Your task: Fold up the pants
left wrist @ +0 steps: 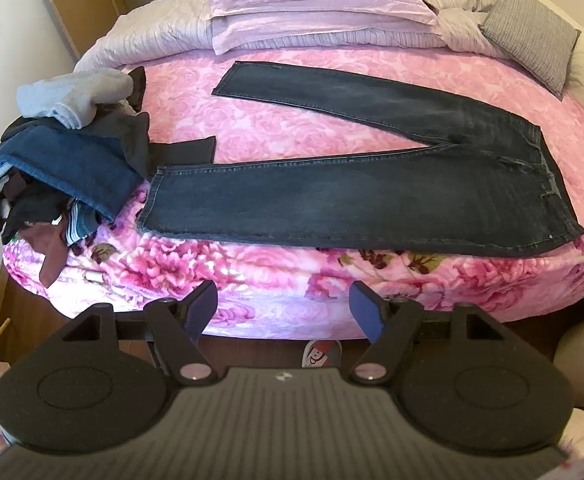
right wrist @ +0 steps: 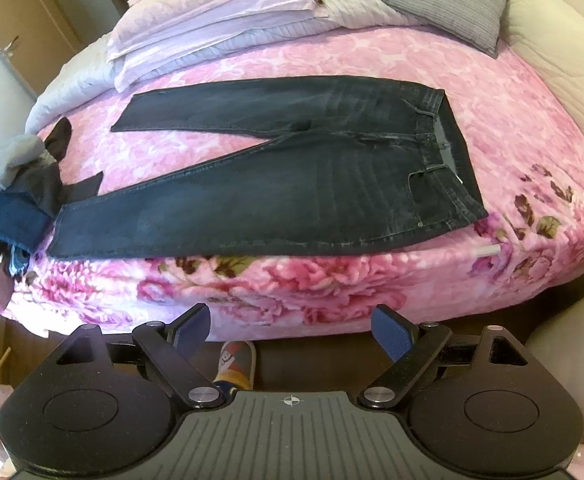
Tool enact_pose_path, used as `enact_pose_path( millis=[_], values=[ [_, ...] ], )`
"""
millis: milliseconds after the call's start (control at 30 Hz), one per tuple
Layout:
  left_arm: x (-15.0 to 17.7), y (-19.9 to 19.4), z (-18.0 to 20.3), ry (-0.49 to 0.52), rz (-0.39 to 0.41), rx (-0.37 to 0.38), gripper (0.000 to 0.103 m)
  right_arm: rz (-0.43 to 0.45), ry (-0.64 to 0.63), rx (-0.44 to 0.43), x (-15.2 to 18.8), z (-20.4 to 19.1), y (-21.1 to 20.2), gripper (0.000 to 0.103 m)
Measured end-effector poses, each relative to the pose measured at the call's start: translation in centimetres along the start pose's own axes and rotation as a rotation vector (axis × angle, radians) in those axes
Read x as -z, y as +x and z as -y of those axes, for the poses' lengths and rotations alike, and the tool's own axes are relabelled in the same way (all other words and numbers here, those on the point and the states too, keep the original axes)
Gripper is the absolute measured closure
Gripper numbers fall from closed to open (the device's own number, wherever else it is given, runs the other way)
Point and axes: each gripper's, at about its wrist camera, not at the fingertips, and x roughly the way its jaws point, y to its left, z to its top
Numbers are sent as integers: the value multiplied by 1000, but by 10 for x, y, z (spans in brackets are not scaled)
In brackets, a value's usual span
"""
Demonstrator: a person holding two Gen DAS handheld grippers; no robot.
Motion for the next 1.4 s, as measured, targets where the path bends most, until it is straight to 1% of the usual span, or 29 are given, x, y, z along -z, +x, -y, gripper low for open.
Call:
enact_pose_path(
  millis=[100, 200, 367, 433, 467, 533, 633, 733, 833, 1000, 1133, 1267, 1400],
  values=[
    [-19, 14, -4, 13, 1, 14, 34, 5, 22, 7, -13, -3, 7, 18],
    [-44, 29, -11, 34, 17, 31, 34, 31, 54, 15, -32, -8, 14, 18],
    [-97, 60, -27, 84, 57, 64, 34, 149, 121, 12, -67, -14, 21, 18],
    [-121, 75, -32, 117, 68, 79, 34, 191, 145, 27, -82, -18, 25, 18],
    [-133, 81, -33, 136, 71, 85, 34, 199, 156, 44, -89, -22, 28, 18],
    [-155, 92, -37, 170, 78, 100, 34, 202, 187, 83, -103, -29, 34, 18],
    [-184, 107, -42, 216, 95, 133, 34, 202, 224, 107, -118, -41, 41, 18],
    [-204, 123, -44, 261, 111, 144, 34, 200, 239, 136, -128, -51, 50, 18],
    [-219, 135, -41, 278, 117, 162, 34, 192, 247, 148, -137, -57, 59, 18],
    [-235, 154, -29, 299, 106, 186, 34, 184, 227, 165, -159, -60, 72, 18],
    [-247, 168, -9, 315, 101, 212, 34, 189, 192, 176, -180, -58, 83, 18],
    [-263, 183, 19, 330, 111, 217, 34, 192, 146, 179, -208, -46, 103, 18],
    [-285, 207, 54, 328, 95, 209, 33, 152, 99, 185, -242, -30, 137, 18]
  ],
)
